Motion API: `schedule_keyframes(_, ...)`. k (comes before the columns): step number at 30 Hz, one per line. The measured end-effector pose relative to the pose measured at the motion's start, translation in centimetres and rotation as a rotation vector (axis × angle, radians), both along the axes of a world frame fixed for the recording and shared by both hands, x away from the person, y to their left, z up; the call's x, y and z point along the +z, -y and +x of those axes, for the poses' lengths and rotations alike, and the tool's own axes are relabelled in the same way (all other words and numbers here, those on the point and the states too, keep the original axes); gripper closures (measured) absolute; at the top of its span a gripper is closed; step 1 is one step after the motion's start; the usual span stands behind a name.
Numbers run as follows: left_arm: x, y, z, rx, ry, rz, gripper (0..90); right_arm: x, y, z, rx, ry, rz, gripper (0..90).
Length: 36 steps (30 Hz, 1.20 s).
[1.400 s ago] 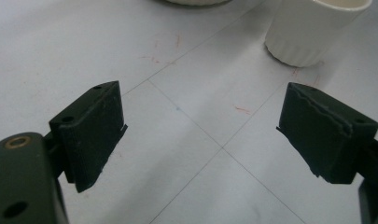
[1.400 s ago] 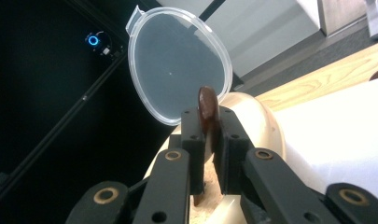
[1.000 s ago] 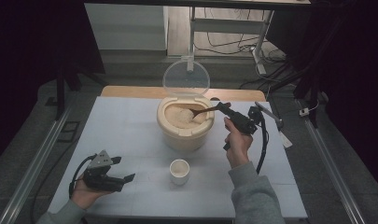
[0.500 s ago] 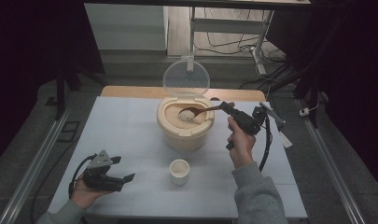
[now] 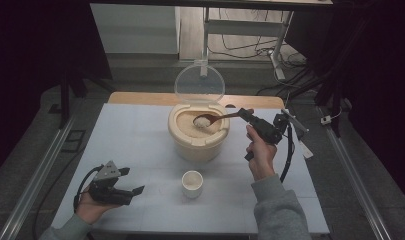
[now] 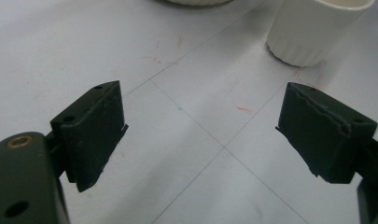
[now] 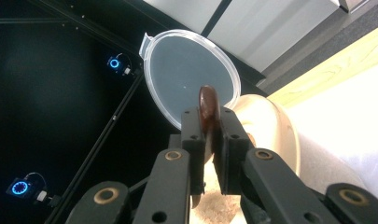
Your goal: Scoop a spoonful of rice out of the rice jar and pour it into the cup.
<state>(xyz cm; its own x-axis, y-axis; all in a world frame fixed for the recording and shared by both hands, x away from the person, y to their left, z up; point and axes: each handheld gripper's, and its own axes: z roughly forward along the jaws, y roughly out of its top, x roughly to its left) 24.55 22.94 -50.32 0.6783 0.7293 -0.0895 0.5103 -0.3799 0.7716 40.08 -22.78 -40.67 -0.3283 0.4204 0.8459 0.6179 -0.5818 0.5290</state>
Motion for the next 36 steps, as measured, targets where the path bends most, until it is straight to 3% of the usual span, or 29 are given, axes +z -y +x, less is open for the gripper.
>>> schedule_keyframes(26, 0.0, 0.0, 0.0, 0.002, -0.002, 0.001, 14.9, -0.4, 0.3, -0.3, 0.017, -0.014, 0.005, 83.7)
schedule_keyframes(30, 0.0, 0.0, 0.0, 0.001, -0.002, 0.001, 14.9, -0.2, 0.4, -0.6, 0.031, -0.006, 0.017, 83.7)
schedule_keyframes(36, -0.1, 0.0, 0.0, 0.002, -0.003, 0.001, 14.9, 0.4, 0.8, -2.0, 0.098, 0.006, 0.005, 83.7)
